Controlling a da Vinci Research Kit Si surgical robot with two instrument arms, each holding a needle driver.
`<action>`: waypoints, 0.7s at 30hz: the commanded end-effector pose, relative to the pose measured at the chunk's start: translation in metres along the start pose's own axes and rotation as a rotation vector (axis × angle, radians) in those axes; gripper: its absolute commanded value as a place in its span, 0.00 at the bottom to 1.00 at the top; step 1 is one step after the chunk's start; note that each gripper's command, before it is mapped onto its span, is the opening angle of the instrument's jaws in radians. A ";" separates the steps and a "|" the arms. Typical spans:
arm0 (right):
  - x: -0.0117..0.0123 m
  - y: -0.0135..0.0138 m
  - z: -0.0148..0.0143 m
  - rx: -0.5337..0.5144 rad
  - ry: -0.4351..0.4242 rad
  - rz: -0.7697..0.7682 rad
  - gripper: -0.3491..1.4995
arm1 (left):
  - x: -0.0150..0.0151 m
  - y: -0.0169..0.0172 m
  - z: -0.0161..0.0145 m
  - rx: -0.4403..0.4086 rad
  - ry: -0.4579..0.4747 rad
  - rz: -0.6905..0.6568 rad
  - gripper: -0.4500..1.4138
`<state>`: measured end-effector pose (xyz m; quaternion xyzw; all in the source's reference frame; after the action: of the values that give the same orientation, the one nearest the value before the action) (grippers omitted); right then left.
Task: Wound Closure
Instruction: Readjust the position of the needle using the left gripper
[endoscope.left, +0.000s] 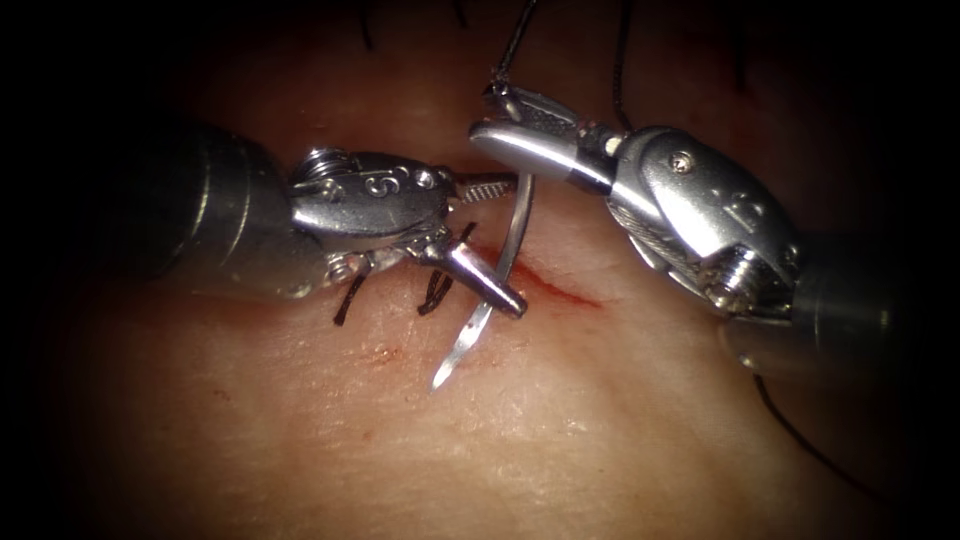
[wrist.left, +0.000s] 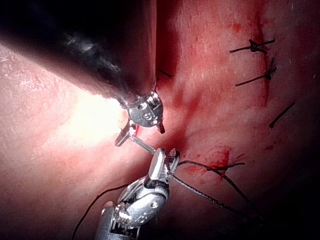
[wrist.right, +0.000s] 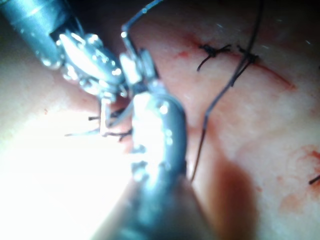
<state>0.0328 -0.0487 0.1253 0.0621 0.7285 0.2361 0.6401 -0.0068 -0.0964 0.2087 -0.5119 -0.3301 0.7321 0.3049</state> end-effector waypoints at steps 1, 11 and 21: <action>-0.0008 -0.0002 0.0010 0.024 0.018 0.001 0.00 | -0.0008 0.0000 0.0006 -0.020 0.005 0.012 0.76; -0.0007 -0.0002 0.0011 0.060 0.080 -0.014 0.00 | -0.0019 0.0011 -0.0010 -0.104 -0.003 0.040 0.19; -0.0006 0.0000 0.0009 0.026 0.070 -0.016 0.00 | -0.0016 0.0019 -0.0010 -0.122 -0.004 0.045 0.02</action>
<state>0.0331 -0.0487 0.1253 0.0558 0.7534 0.2240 0.6157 -0.0050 -0.0979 0.2073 -0.5352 -0.3603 0.7196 0.2568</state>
